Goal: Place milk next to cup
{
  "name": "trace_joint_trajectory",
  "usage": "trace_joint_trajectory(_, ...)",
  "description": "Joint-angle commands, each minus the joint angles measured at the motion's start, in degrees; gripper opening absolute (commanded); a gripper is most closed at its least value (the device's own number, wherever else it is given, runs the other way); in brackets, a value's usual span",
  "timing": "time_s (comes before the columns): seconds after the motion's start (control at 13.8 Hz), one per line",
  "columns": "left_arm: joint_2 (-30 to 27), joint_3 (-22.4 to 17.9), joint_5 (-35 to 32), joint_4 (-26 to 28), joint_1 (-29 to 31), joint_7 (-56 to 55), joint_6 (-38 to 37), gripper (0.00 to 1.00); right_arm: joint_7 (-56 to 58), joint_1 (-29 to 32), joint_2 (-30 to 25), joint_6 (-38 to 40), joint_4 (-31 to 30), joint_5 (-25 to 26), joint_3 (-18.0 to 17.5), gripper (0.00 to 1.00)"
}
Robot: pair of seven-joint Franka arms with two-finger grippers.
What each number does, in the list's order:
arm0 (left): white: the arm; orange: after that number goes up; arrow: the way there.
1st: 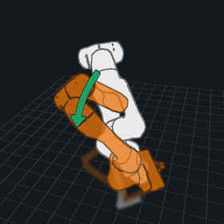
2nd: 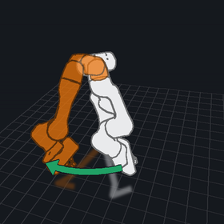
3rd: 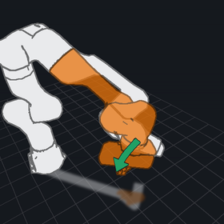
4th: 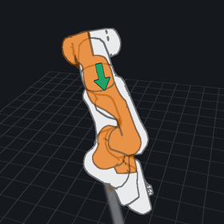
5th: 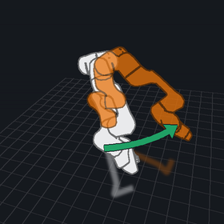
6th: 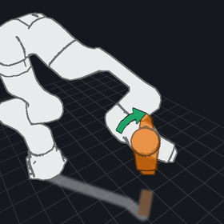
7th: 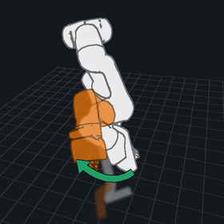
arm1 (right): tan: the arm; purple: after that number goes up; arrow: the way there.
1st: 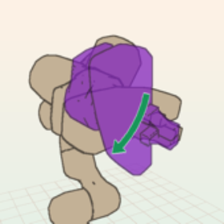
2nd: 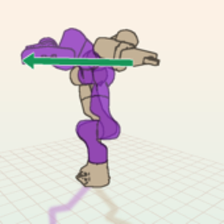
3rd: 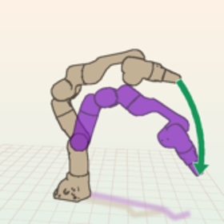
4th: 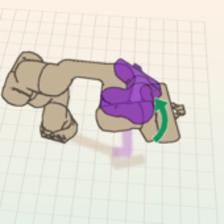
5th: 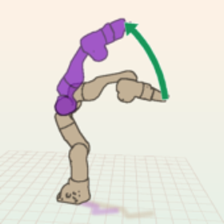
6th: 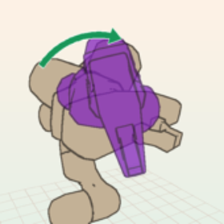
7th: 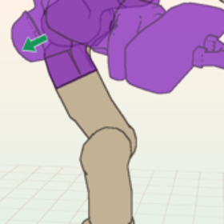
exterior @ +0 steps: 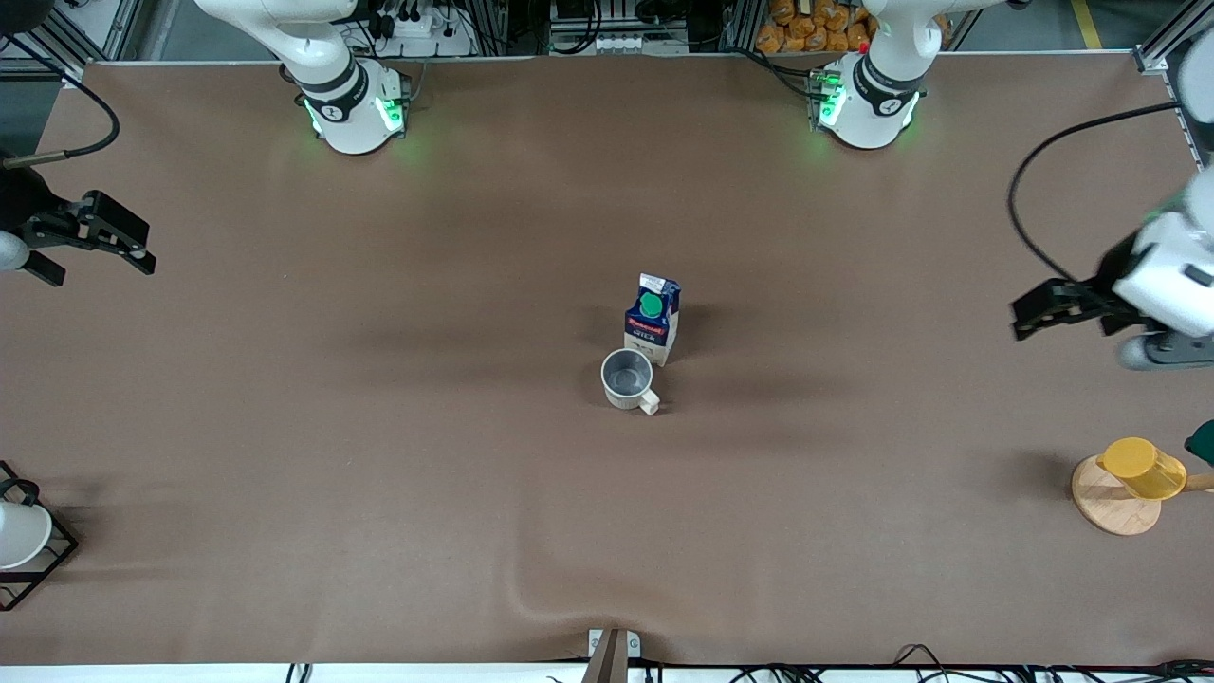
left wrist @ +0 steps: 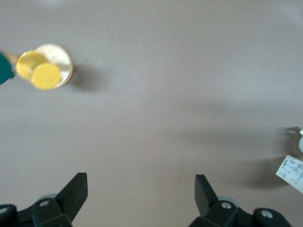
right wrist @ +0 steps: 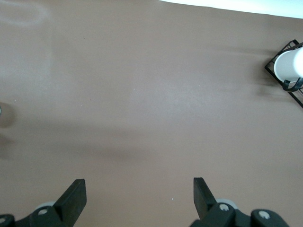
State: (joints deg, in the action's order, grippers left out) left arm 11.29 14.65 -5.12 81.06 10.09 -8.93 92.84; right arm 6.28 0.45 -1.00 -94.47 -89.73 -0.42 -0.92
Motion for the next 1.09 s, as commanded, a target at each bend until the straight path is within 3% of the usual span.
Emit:
trace_joint_trajectory(0.0,-1.27,1.00,2.91,1.73,5.88,0.40,-1.34,1.00,-3.46,-1.06,-0.85,1.22,-0.18,0.50,0.57,1.00)
trace_joint_trajectory(0.29,-4.08,1.00,3.63,2.09,7.49,0.50,-5.90,1.00,-3.38,-1.15,-0.41,2.27,0.52,0.59,0.65,1.00)
trace_joint_trajectory(0.51,-7.76,0.21,2.93,4.62,5.13,0.50,-6.27,1.00,-3.38,-1.24,-0.32,2.27,0.52,0.51,0.65,1.00)
trace_joint_trajectory(0.87,-16.12,-11.02,3.36,13.85,-6.82,1.20,-3.81,1.00,-3.21,-1.15,-0.23,2.27,0.87,0.50,0.65,1.00)
trace_joint_trajectory(1.02,-16.13,-11.48,3.10,13.61,-7.45,2.60,-4.15,1.00,-2.94,-0.89,-0.06,2.71,1.05,0.50,0.74,1.00)
